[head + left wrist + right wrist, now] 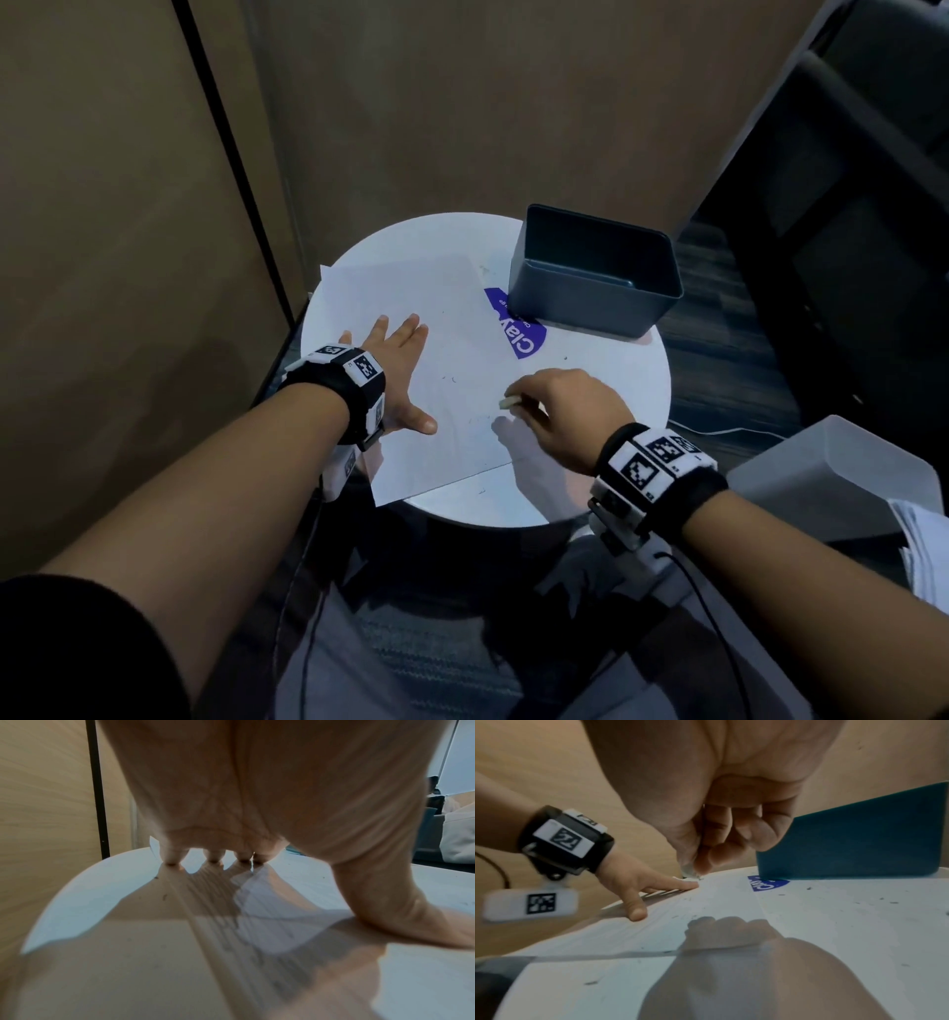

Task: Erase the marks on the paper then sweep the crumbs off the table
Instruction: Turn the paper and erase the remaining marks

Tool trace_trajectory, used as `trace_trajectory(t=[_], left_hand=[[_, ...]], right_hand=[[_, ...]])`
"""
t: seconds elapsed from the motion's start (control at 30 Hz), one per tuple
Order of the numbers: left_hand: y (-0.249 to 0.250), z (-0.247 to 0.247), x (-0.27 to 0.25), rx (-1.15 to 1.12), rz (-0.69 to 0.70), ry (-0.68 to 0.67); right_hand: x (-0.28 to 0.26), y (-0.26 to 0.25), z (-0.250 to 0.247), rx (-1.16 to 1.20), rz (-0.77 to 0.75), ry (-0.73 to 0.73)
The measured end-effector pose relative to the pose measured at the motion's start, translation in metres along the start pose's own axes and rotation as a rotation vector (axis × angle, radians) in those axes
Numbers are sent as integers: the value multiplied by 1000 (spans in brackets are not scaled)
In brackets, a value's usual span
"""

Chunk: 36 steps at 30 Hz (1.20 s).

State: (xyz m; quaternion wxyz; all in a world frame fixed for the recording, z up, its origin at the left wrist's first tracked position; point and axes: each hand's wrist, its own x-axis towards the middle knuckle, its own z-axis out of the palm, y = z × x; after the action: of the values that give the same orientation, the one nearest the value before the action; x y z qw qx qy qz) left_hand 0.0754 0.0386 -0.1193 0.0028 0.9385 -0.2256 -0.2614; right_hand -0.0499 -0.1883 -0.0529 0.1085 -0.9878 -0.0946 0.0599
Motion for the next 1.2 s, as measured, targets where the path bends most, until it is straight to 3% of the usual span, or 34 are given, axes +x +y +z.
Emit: trace_trajectory(t=[0.17,0.53,0.67,0.73,0.87,1.0,1.03,1.13,1.2], left_hand=[[10,8,-6,-2,-26,2],[15,10,-15,5,-50,3],[18,7,-12,11,-39,16],[18,9,-12,14,-42,8],[15,11,-10,6,-27,8],[12,12,-9,-10,-22,2],[11,12,-9,-11,-26,-5],[11,10,-7,-9,-29,-28],[13,10,-8,-11,-26,-28]], right_hand=[[5,-7,9,-47,44,-85],[11,-25,10,-354,-222,-380],[21,-16,-6,-211,-154,-178],[26,-17,-2,-161,-126,-150],[16,-10,20,-131,-111,-225],[-6,4,13,-85,-85,-347],[-8,7,7,-56,-67,-327],[6,18,-12,-3,-26,-71],[21,17,-18,-14,-10,-12]])
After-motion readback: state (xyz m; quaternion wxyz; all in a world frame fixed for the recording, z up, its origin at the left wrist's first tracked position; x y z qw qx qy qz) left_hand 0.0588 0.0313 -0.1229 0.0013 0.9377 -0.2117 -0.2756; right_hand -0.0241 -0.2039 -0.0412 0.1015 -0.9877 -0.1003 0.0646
